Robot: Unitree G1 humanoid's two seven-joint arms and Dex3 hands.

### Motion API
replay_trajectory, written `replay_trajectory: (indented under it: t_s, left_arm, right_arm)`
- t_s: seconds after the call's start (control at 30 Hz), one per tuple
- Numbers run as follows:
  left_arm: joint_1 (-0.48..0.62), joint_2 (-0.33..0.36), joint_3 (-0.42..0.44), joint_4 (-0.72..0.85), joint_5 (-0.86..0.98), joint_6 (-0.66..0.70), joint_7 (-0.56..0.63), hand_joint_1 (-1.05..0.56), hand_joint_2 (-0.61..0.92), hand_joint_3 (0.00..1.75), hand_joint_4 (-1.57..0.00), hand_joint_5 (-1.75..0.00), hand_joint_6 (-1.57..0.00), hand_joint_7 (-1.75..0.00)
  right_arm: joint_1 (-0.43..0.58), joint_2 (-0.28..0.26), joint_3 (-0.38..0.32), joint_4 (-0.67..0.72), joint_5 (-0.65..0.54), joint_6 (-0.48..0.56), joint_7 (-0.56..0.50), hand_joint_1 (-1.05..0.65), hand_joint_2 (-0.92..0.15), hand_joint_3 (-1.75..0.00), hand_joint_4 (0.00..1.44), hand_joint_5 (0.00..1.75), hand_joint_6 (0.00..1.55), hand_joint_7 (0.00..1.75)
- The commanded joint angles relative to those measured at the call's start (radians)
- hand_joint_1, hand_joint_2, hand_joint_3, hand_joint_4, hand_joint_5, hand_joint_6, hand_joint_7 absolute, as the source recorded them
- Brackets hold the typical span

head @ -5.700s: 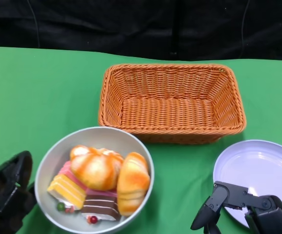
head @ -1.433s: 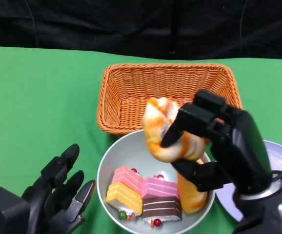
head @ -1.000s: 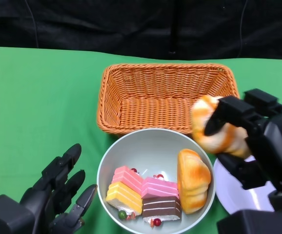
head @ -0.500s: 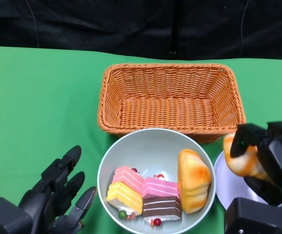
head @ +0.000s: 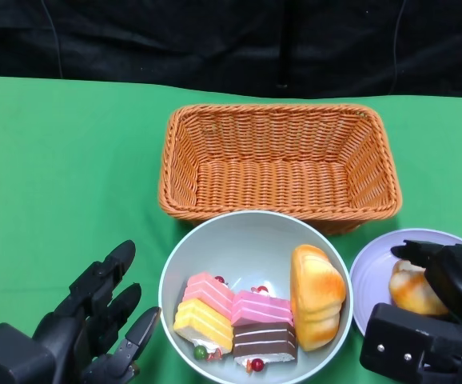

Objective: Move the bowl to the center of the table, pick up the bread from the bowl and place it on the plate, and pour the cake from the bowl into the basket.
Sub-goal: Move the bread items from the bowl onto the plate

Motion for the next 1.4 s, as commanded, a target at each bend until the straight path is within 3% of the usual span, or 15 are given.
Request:
replay_trajectory:
  t_s: [0.03,0.33,0.37,0.47,0.6,0.67,0.73,0.8,0.97,1.17,1.4]
  left_arm:
    - [0.005,0.007,0.004,-0.01,0.009,0.004,0.0,-0.64,0.92,0.44,-0.18,-0.2,-0.2,-0.01]
    - [0.004,0.011,0.008,-0.008,0.007,0.002,-0.004,-0.64,0.92,0.44,-0.18,-0.21,-0.2,-0.01]
    - [0.004,0.01,0.009,-0.007,0.006,0.002,-0.004,-0.64,0.92,0.44,-0.18,-0.21,-0.2,-0.01]
    - [0.001,0.009,0.01,-0.009,0.006,0.008,-0.001,-0.64,0.92,0.44,-0.18,-0.22,-0.2,-0.01]
    - [0.002,0.008,0.01,-0.011,0.005,0.012,-0.001,-0.64,0.92,0.44,-0.18,-0.22,-0.2,-0.01]
    - [0.002,0.007,0.01,-0.012,0.005,0.013,0.0,-0.64,0.92,0.44,-0.18,-0.22,-0.2,-0.01]
    - [0.003,0.008,0.009,-0.014,0.005,0.015,-0.001,-0.64,0.92,0.44,-0.17,-0.22,-0.2,-0.01]
    - [0.004,0.008,0.009,-0.016,0.005,0.016,-0.001,-0.64,0.92,0.44,-0.17,-0.22,-0.2,-0.01]
    - [0.004,0.009,0.009,-0.017,0.007,0.016,0.0,-0.64,0.92,0.44,-0.17,-0.22,-0.2,0.0]
    - [0.005,0.006,0.01,-0.02,0.0,0.014,-0.003,-0.64,0.92,0.44,-0.17,-0.23,-0.2,0.0]
    - [0.01,0.006,0.009,-0.023,0.004,0.012,-0.001,-0.64,0.92,0.44,-0.16,-0.23,-0.2,0.0]
  right_arm:
    - [-0.011,-0.003,0.016,-0.045,-0.048,0.072,0.05,-0.6,-0.92,-0.21,0.91,1.17,0.14,0.0]
    - [-0.008,0.024,0.052,-0.109,-0.128,0.165,0.06,-0.65,-0.92,-0.23,0.91,1.15,0.14,0.0]
    - [-0.009,0.029,0.058,-0.117,-0.149,0.18,0.065,-0.66,-0.92,-0.24,0.75,1.1,0.13,0.0]
    - [-0.013,0.044,0.074,-0.142,-0.196,0.218,0.09,-0.68,-0.92,-0.26,0.49,1.04,0.16,0.02]
    - [-0.004,0.056,0.079,-0.177,-0.22,0.228,0.101,-0.68,-0.92,-0.24,0.31,1.01,0.2,0.03]
    - [0.002,0.059,0.079,-0.194,-0.22,0.219,0.092,-0.67,-0.92,-0.23,0.16,0.87,0.24,0.04]
    - [0.005,0.06,0.082,-0.206,-0.227,0.216,0.099,-0.67,-0.92,-0.22,0.13,0.83,0.26,0.04]
    - [0.007,0.061,0.086,-0.222,-0.235,0.216,0.116,-0.67,-0.92,-0.2,0.03,0.78,0.37,0.09]
    - [0.006,0.067,0.088,-0.25,-0.248,0.22,0.162,-0.66,-0.92,-0.15,0.03,0.73,0.52,0.08]
    - [0.007,0.063,0.085,-0.28,-0.278,0.212,0.207,-0.62,-0.88,-0.05,0.07,0.71,0.51,0.02]
    - [0.054,0.105,0.066,-0.375,-0.166,0.115,0.05,-0.6,-0.92,-0.08,0.14,0.75,0.37,0.0]
